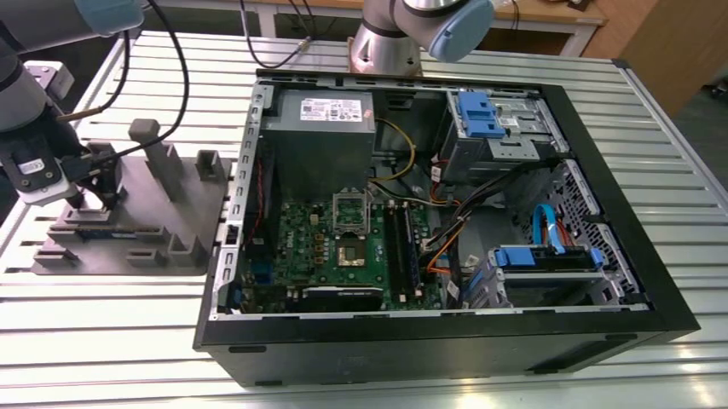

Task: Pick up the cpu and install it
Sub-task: 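Pick up the cpu and move it towards the insertion slot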

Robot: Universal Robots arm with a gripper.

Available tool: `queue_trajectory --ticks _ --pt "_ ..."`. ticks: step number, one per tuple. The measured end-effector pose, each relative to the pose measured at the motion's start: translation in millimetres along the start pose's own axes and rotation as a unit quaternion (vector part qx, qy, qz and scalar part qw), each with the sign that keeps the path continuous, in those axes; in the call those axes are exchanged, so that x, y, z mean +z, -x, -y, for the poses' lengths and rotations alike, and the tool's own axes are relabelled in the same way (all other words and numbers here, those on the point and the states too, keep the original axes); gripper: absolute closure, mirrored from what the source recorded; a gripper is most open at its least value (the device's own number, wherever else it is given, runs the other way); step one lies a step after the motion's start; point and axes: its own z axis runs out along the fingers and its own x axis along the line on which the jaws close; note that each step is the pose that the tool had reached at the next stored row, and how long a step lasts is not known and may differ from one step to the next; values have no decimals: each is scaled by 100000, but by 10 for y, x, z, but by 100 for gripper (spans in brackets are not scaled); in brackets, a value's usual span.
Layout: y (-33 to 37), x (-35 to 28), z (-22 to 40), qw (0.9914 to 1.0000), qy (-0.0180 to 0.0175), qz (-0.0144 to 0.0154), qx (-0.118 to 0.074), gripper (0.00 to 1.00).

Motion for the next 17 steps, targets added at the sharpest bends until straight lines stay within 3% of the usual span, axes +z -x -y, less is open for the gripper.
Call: queue_trajectory --ticks 4,13,17 --pt "-1 -103 -6 100000 3 -7 3 53" --pt "-2 -420 -25 100000 11 -15 5 53" --pt "-1 -443 -26 100000 71 -4 2 53"
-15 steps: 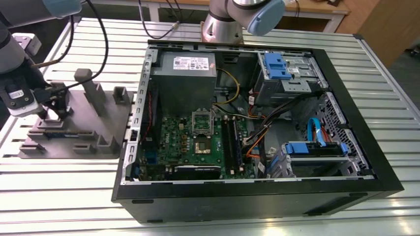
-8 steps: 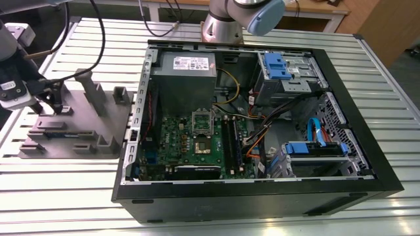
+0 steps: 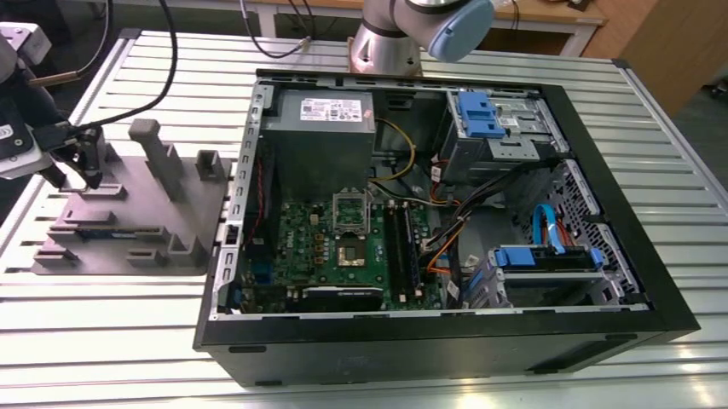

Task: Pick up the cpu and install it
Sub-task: 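Pick up the cpu and move it towards the insertion slot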

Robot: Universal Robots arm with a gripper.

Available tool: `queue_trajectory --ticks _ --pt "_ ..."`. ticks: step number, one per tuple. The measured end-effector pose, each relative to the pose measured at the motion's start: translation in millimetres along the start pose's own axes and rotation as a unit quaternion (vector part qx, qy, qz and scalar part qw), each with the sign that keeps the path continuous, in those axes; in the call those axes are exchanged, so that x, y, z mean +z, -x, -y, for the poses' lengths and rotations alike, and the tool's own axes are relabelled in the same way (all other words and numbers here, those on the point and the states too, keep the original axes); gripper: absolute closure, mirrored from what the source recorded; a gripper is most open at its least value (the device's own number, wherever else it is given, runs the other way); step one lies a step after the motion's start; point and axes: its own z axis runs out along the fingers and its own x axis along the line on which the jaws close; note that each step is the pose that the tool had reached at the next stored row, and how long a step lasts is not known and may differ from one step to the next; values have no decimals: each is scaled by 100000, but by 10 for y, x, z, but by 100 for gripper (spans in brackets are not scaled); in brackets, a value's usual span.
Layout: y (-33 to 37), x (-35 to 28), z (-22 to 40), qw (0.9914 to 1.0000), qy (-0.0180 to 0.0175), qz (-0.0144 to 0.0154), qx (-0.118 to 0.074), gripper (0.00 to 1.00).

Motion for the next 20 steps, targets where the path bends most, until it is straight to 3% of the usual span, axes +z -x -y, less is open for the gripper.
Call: queue_trajectory --ticks 10,20 --pt "0 -29 -2 100000 23 -9 2 53" --pt "-1 -182 -11 100000 22 -10 2 53"
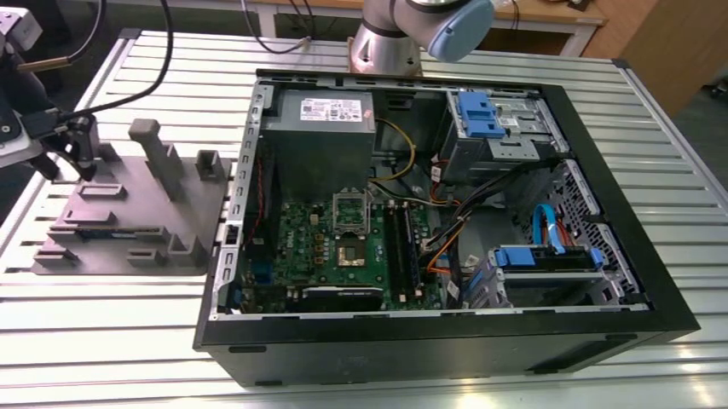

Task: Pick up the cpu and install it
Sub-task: 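Pick up the cpu and move it towards the insertion slot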

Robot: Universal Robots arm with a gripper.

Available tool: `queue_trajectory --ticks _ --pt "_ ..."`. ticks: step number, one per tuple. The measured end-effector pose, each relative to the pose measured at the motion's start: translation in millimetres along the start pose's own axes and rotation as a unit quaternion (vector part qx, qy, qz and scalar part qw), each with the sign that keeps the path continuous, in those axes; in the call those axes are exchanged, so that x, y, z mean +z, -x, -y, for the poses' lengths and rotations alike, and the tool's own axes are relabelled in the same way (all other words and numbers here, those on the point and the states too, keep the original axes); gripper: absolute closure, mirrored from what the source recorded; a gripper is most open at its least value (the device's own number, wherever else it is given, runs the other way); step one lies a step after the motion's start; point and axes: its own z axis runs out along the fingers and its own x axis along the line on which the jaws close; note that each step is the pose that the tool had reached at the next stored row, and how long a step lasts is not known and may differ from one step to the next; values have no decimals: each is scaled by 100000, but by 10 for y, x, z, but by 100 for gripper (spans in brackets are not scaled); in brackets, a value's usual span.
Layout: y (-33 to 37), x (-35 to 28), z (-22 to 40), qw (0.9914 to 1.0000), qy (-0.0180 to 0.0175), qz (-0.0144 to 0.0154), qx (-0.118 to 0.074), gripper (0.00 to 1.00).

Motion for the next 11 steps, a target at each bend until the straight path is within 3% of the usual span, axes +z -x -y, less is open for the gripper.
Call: queue_trajectory --ticks 5,11 --pt "0 -88 -5 100000 -1 -3 -2 53" --pt "0 -125 -8 100000 4 5 0 53"
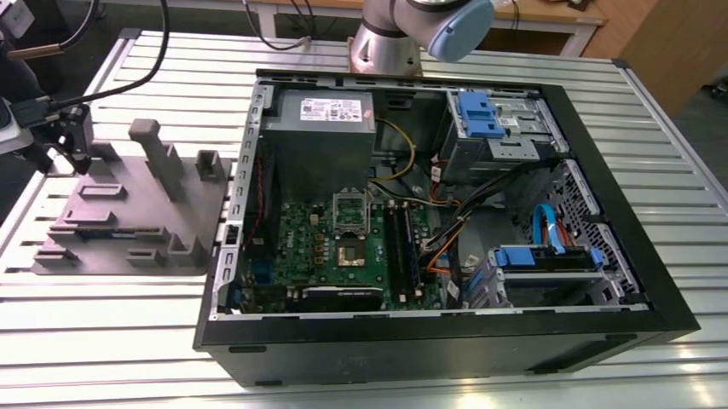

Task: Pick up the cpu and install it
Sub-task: 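Pick up the cpu and move it towards the insertion slot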

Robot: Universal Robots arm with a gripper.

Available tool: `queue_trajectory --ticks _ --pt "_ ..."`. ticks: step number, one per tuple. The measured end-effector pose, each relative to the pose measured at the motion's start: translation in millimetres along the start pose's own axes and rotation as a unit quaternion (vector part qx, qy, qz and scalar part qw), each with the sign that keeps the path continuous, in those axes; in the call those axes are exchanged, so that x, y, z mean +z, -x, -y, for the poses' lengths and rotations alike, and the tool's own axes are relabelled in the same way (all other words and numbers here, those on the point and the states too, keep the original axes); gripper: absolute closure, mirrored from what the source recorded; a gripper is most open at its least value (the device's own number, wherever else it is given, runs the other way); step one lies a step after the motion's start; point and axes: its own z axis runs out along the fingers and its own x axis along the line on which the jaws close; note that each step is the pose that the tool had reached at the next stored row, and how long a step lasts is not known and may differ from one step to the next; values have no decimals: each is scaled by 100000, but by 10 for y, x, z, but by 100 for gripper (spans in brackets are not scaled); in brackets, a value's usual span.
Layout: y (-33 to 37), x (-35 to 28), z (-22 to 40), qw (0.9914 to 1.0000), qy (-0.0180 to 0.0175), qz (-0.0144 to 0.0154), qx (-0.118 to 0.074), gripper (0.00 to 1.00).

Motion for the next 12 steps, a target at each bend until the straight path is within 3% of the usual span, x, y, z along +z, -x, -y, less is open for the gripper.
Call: queue_trajectory --ticks 12 --pt "0 -68 -4 100000 3 5 -4 53"
